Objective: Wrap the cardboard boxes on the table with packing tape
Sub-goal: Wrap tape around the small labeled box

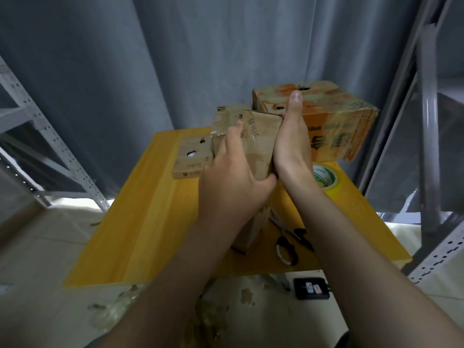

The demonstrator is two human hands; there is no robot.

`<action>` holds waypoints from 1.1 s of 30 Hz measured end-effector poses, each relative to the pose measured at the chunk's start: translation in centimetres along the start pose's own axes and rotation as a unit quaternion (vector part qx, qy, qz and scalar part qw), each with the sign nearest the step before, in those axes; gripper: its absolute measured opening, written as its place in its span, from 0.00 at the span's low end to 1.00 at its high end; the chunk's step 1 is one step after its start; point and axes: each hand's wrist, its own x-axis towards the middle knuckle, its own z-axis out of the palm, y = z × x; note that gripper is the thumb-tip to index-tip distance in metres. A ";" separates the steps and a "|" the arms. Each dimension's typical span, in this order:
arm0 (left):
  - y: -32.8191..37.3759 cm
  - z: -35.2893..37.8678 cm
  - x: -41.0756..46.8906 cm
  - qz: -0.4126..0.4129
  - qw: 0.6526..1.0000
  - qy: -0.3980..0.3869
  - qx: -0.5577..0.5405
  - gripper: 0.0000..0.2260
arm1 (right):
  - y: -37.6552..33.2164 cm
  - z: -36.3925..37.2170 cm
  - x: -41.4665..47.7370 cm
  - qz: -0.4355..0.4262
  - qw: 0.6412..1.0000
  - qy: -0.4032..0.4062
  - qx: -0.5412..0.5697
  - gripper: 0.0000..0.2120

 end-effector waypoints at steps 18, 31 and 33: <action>-3.6 -1.0 0.6 -0.020 0.956 -0.073 -0.282 0.42 | 2.7 -1.9 2.9 -0.226 0.968 0.078 0.079 0.14; -4.7 -1.1 2.2 -0.073 0.938 -0.091 -0.328 0.35 | 1.9 -1.3 1.8 0.048 0.993 -0.065 0.086 0.34; -4.4 -0.8 2.1 -0.062 0.966 -0.029 -0.249 0.33 | 1.4 -1.1 1.5 0.027 0.998 -0.043 0.036 0.32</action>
